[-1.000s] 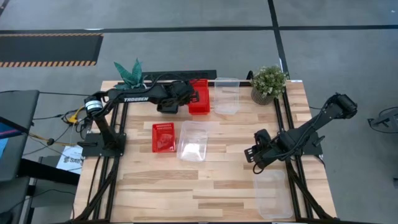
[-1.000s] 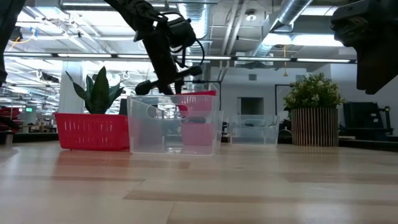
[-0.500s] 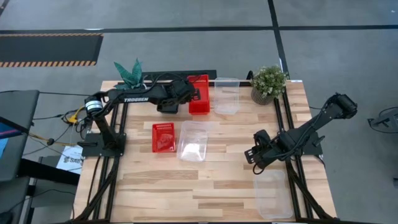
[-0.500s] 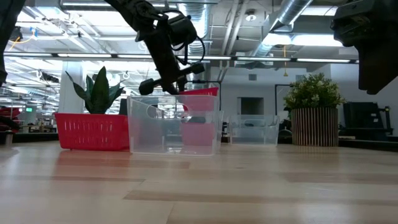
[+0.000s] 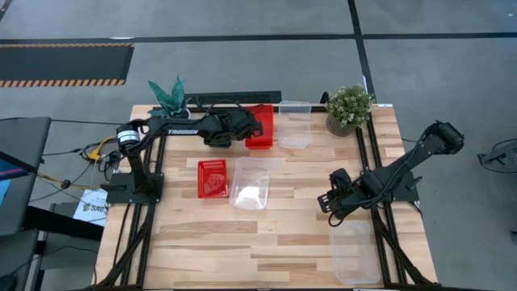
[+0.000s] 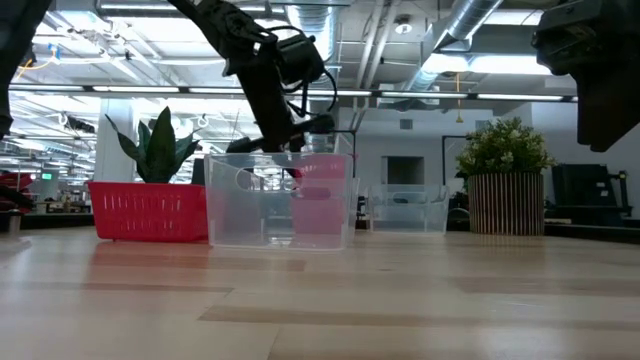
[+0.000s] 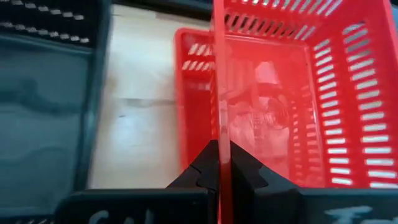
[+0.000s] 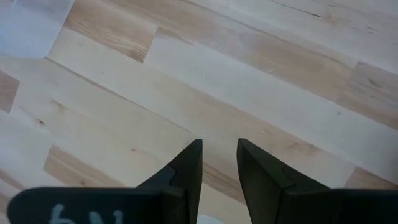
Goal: Stack baskets by color
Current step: Stack the right bin on the top red bin
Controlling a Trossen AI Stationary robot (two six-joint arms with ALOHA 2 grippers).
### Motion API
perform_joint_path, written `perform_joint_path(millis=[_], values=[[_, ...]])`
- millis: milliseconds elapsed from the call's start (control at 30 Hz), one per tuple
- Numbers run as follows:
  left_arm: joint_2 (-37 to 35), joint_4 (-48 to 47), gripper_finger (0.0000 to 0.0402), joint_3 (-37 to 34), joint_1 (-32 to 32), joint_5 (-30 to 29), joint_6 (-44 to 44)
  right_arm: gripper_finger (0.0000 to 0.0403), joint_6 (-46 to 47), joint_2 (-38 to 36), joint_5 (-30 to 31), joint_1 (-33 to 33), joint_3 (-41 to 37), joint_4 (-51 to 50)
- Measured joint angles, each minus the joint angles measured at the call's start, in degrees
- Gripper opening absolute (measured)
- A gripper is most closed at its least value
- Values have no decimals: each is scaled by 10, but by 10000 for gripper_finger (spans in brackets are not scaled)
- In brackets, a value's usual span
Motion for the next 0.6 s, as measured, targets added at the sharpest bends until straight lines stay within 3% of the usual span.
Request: perform_joint_path(millis=[600], values=[[13,-8,0,0,-5,-7,-3,122,-15,0,0,0,0,0]])
